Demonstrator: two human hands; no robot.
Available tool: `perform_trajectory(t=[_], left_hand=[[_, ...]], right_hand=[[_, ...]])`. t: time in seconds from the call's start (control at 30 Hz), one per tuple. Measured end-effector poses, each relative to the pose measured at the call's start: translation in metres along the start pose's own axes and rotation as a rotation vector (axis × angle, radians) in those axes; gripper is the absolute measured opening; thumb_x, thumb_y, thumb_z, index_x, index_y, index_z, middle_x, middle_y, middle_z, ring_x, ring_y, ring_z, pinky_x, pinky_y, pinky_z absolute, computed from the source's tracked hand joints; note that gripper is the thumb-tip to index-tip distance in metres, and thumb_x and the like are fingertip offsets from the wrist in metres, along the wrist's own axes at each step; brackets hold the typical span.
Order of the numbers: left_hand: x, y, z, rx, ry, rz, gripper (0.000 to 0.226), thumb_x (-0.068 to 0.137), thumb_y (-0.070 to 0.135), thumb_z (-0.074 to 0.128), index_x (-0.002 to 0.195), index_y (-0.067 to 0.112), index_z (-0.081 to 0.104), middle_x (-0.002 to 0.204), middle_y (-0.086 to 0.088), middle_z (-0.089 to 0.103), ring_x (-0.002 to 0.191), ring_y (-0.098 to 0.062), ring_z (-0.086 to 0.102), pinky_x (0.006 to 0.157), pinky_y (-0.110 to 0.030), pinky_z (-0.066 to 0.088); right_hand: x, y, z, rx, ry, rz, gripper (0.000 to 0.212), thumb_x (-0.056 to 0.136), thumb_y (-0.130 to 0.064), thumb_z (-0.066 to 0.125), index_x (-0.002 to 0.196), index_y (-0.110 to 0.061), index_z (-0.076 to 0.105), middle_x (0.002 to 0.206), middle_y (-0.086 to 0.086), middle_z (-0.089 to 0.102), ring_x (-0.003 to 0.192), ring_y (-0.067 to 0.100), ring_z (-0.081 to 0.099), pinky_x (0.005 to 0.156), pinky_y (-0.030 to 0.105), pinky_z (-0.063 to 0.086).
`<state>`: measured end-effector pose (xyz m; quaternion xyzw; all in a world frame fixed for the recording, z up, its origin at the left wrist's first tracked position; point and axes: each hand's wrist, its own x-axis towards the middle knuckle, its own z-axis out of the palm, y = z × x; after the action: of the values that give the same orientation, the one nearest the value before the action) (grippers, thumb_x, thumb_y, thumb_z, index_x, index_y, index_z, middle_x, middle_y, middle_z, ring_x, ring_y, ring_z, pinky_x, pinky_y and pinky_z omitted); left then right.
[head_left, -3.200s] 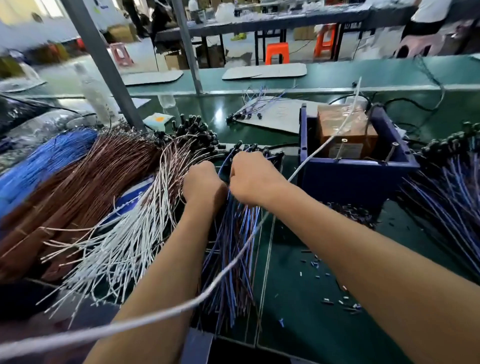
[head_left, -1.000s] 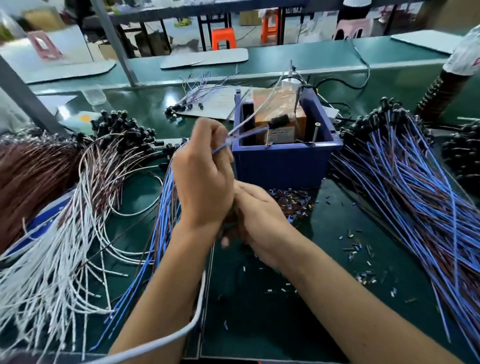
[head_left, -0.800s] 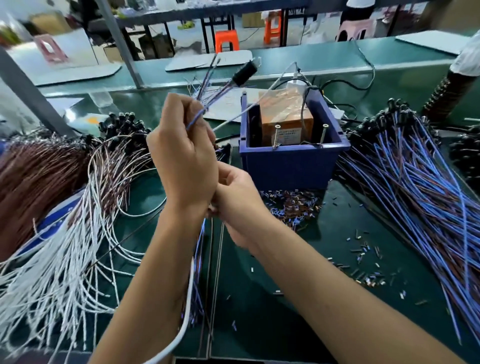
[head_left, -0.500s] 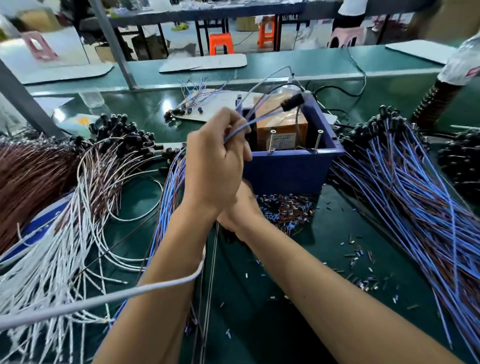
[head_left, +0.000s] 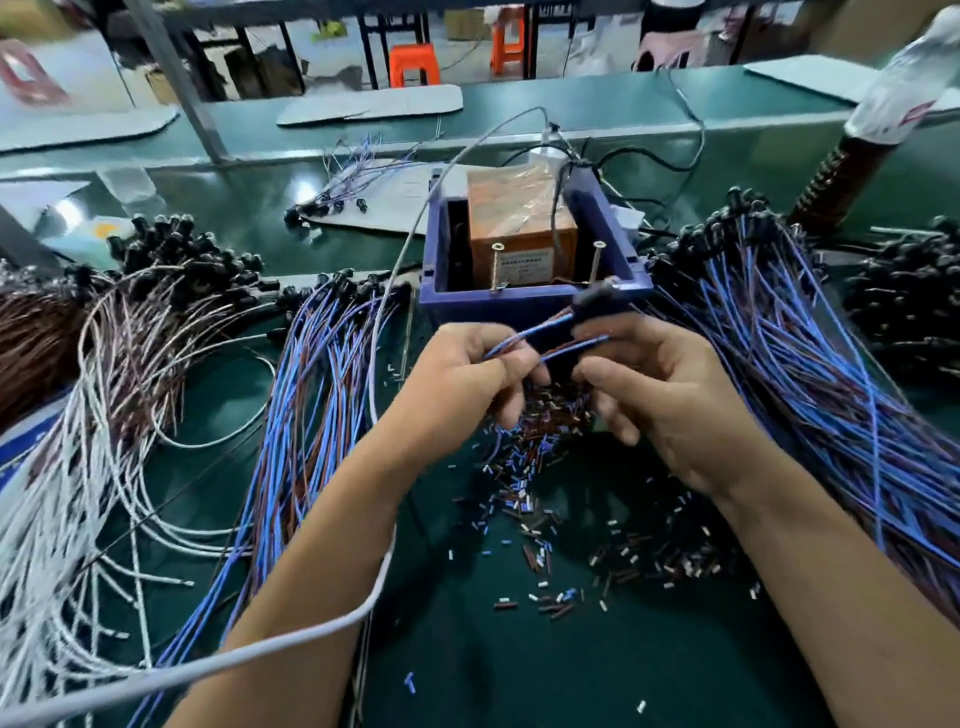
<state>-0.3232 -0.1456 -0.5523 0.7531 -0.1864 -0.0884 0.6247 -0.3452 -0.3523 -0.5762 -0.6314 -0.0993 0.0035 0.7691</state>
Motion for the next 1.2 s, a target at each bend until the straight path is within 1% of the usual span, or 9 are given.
perform_trajectory(t=[0.17,0.23,0.33,0.4,0.5,0.6,0.8,1.03,1.2], left_hand=[[-0.001,-0.005,0.003,-0.165,-0.077,-0.252,0.022,0.087,0.026,0.058,0.077,0.008,0.067,0.043,0.002,0.043,0.038,-0.008,0.032,0.045,-0.025,0.015],[-0.001,-0.004,0.005,-0.105,-0.048,-0.267,0.022,0.087,0.026,0.059,0.073,0.011,0.066,0.044,0.0,0.046,0.04,-0.01,0.036,0.045,-0.026,0.02],[-0.001,-0.004,0.008,-0.031,-0.016,-0.247,0.025,0.101,0.019,0.059,0.079,0.013,0.069,0.058,-0.004,0.064,0.048,-0.011,0.053,0.048,-0.016,0.041],[-0.003,-0.004,0.012,-0.041,0.016,-0.162,0.021,0.103,0.014,0.059,0.086,0.01,0.07,0.065,-0.005,0.069,0.052,-0.014,0.055,0.05,-0.017,0.045],[-0.007,-0.009,0.018,-0.176,0.096,-0.066,0.016,0.101,0.003,0.06,0.087,0.001,0.066,0.063,-0.005,0.066,0.045,-0.005,0.053,0.046,-0.011,0.042],[-0.01,-0.014,0.017,-0.237,0.111,-0.096,0.014,0.101,0.003,0.059,0.088,0.002,0.065,0.062,-0.002,0.065,0.04,0.001,0.05,0.042,-0.006,0.037],[-0.009,-0.016,0.019,-0.238,0.08,-0.139,0.026,0.103,0.01,0.059,0.078,0.014,0.066,0.066,-0.003,0.062,0.039,-0.002,0.034,0.038,-0.01,0.026],[-0.008,-0.016,0.025,-0.232,0.127,-0.137,0.023,0.104,0.012,0.058,0.082,0.01,0.067,0.064,-0.001,0.061,0.04,-0.002,0.037,0.04,-0.011,0.027],[-0.008,-0.018,0.026,-0.24,0.143,-0.072,0.019,0.104,0.012,0.058,0.087,0.008,0.065,0.063,0.001,0.061,0.041,-0.001,0.041,0.041,-0.01,0.03]], right_hand=[[0.005,0.008,0.005,-0.008,0.143,-0.013,0.002,0.083,-0.023,0.081,0.084,-0.023,0.079,0.072,0.008,0.072,0.046,0.011,0.055,0.037,0.02,0.039],[0.006,0.01,0.003,-0.013,0.149,-0.035,0.007,0.082,-0.026,0.084,0.08,-0.021,0.079,0.072,0.01,0.073,0.044,0.011,0.055,0.036,0.02,0.039],[0.006,0.013,0.004,-0.084,0.115,-0.046,0.008,0.083,-0.024,0.084,0.08,-0.019,0.079,0.07,0.012,0.074,0.041,0.011,0.055,0.036,0.019,0.039],[0.007,0.015,0.007,-0.125,0.088,-0.045,0.007,0.084,-0.023,0.083,0.08,-0.019,0.08,0.069,0.012,0.074,0.041,0.011,0.056,0.036,0.019,0.04],[0.005,0.014,0.007,-0.117,0.066,-0.041,0.009,0.089,-0.024,0.077,0.083,-0.019,0.081,0.071,0.013,0.075,0.042,0.014,0.057,0.035,0.02,0.04],[0.004,0.013,0.006,-0.147,0.049,-0.039,0.016,0.095,-0.024,0.072,0.086,-0.014,0.08,0.073,0.013,0.075,0.042,0.016,0.058,0.036,0.022,0.041],[0.001,0.012,0.007,-0.246,0.108,-0.067,0.02,0.099,-0.019,0.071,0.079,-0.018,0.074,0.066,0.008,0.07,0.041,0.015,0.055,0.035,0.022,0.04],[0.0,0.013,0.011,-0.174,0.101,-0.01,0.013,0.097,-0.02,0.073,0.09,-0.009,0.073,0.069,0.008,0.071,0.044,0.016,0.057,0.035,0.023,0.042],[-0.002,0.01,0.012,-0.189,0.121,-0.05,0.011,0.089,-0.021,0.08,0.083,-0.013,0.075,0.066,0.01,0.071,0.041,0.013,0.054,0.034,0.021,0.039]])
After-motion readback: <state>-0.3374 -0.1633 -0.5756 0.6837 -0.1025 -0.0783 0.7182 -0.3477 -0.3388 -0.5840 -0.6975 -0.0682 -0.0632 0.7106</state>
